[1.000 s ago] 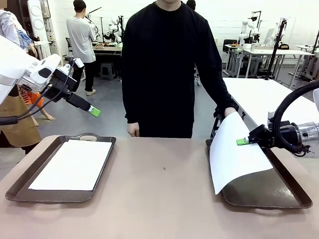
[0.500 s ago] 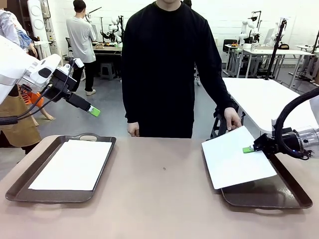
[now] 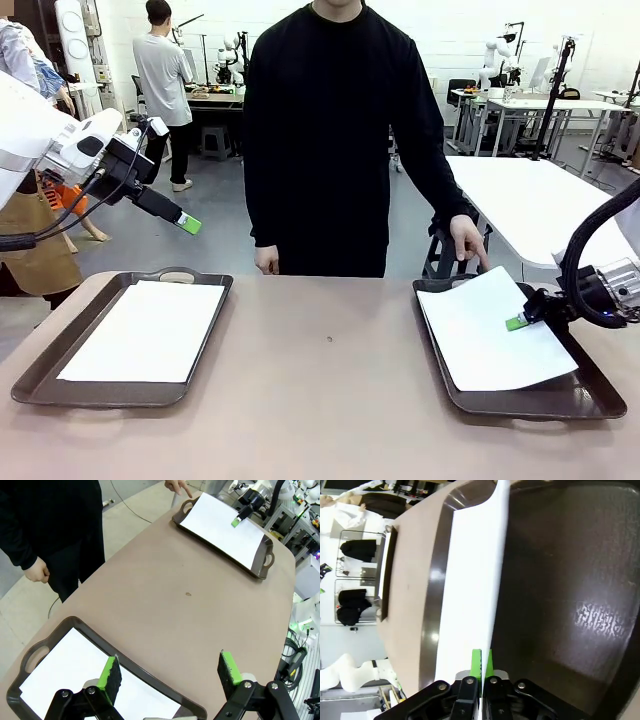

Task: Sort the A4 documents.
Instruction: Place the A4 Paper in the designated Handle tray.

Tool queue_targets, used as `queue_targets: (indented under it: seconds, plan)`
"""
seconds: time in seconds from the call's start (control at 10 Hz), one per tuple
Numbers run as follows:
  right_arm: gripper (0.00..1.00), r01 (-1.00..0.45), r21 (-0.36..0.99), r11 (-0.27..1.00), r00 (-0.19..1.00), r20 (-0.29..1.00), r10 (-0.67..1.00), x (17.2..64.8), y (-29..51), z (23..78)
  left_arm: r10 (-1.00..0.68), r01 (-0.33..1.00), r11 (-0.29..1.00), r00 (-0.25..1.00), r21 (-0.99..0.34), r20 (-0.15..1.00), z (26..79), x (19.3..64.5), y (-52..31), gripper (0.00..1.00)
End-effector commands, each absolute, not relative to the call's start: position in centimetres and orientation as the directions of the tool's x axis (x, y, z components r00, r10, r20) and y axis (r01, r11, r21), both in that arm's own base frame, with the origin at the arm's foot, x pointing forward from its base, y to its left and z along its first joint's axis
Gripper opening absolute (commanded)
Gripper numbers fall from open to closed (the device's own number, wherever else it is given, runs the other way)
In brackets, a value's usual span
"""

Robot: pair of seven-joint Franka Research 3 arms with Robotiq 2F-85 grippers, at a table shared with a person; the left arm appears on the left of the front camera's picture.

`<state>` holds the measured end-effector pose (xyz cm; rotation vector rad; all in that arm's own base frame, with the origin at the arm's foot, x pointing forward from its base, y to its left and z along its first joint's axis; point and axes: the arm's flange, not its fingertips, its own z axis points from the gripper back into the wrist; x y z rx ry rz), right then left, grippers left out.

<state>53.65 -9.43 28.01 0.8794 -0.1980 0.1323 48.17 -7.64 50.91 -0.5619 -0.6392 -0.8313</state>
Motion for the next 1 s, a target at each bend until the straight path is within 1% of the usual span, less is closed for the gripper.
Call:
queue_targets:
  seconds: [0.0,0.6,0.7,0.8,0.9]
  plan:
    - [0.01,-0.168,0.725,0.668,0.979,0.202,0.026,53.5,-9.1,27.6,-0.481,0.817,0.541,0.496,-0.2,0.724,50.8,48.1,-7.6,1.0]
    - [0.01,-0.115,0.69,0.714,0.983,0.18,-0.016,52.6,-9.8,28.1,-0.481,0.817,0.541,0.496,-0.2,0.724,50.8,48.1,-7.6,1.0]
    - [0.04,-0.107,0.686,0.72,0.985,0.173,-0.018,52.4,-9.9,28.2,-0.481,0.817,0.541,0.496,-0.2,0.724,50.8,48.1,-7.6,1.0]
    - [0.15,-0.095,0.683,0.724,0.986,0.165,-0.026,52.4,-9.9,28.4,-0.481,0.817,0.541,0.496,-0.2,0.724,50.8,48.1,-7.6,1.0]
    - [0.23,-0.095,0.679,0.728,0.986,0.163,-0.023,52.2,-9.9,28.8,-0.481,0.817,0.541,0.496,-0.2,0.724,50.8,48.1,-7.6,1.0]
